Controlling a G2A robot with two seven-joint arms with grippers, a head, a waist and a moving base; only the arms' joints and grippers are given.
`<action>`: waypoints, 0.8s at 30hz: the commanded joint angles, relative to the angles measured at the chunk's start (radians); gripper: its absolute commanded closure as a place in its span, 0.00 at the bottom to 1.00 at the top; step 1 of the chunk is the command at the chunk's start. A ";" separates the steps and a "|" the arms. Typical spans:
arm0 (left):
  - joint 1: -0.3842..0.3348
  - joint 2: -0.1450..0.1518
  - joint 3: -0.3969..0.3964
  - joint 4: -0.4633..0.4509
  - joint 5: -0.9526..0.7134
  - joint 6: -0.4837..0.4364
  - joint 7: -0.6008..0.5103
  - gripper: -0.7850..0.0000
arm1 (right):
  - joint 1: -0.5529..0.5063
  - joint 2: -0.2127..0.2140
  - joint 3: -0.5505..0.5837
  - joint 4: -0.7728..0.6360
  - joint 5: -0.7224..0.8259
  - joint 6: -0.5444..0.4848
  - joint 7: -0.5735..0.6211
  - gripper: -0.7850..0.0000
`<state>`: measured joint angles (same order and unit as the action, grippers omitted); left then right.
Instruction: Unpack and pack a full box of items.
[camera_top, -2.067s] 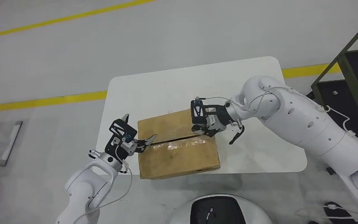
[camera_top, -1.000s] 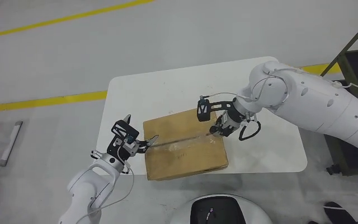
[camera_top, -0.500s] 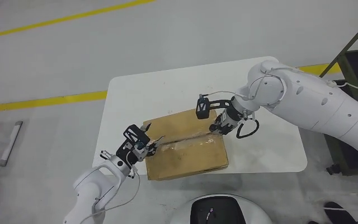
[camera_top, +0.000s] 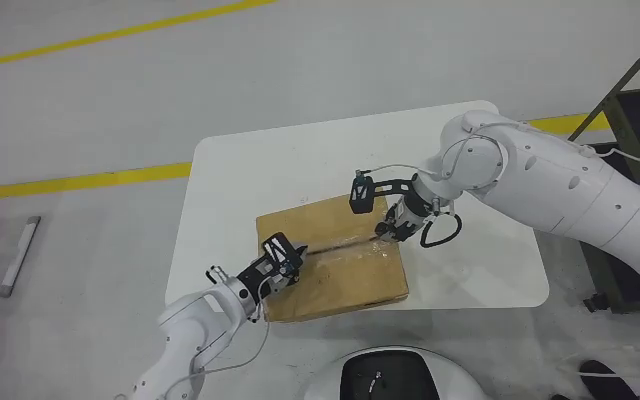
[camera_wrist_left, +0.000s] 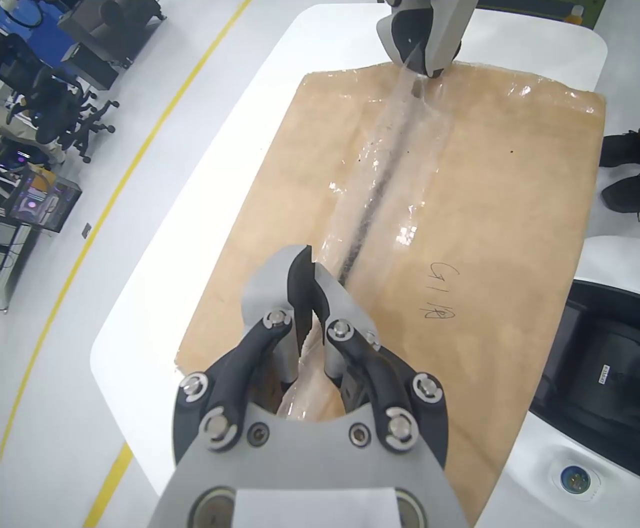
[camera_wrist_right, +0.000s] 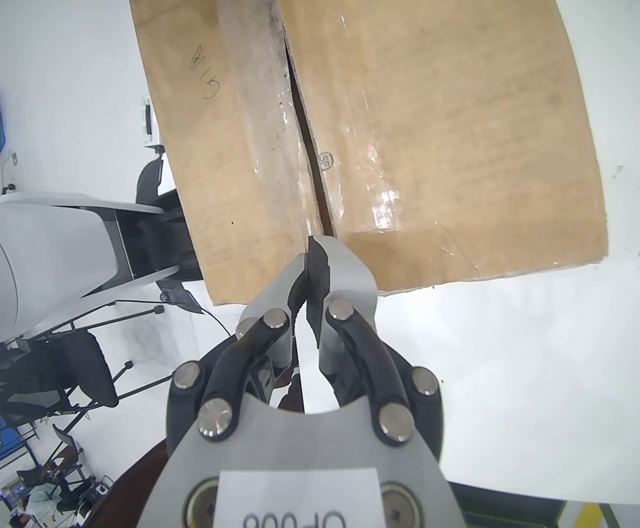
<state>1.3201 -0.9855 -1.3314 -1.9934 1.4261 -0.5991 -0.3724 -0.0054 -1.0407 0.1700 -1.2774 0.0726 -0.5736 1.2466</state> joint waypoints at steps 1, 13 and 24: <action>-0.006 -0.001 0.009 0.006 0.005 -0.001 -0.005 1.00 | 0.000 0.000 0.000 0.001 0.000 0.002 0.002 1.00; -0.038 -0.007 0.055 0.043 0.050 -0.001 -0.046 1.00 | 0.002 -0.003 0.000 0.004 -0.006 0.006 0.006 1.00; -0.051 -0.013 0.069 0.054 0.047 0.021 -0.055 1.00 | 0.018 0.008 0.000 -0.010 -0.006 0.010 0.010 0.51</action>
<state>1.2692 -0.9978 -1.2628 -1.9399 1.4733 -0.5784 -0.4271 0.0085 -1.0366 0.1700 -1.2866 0.0678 -0.5634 1.2567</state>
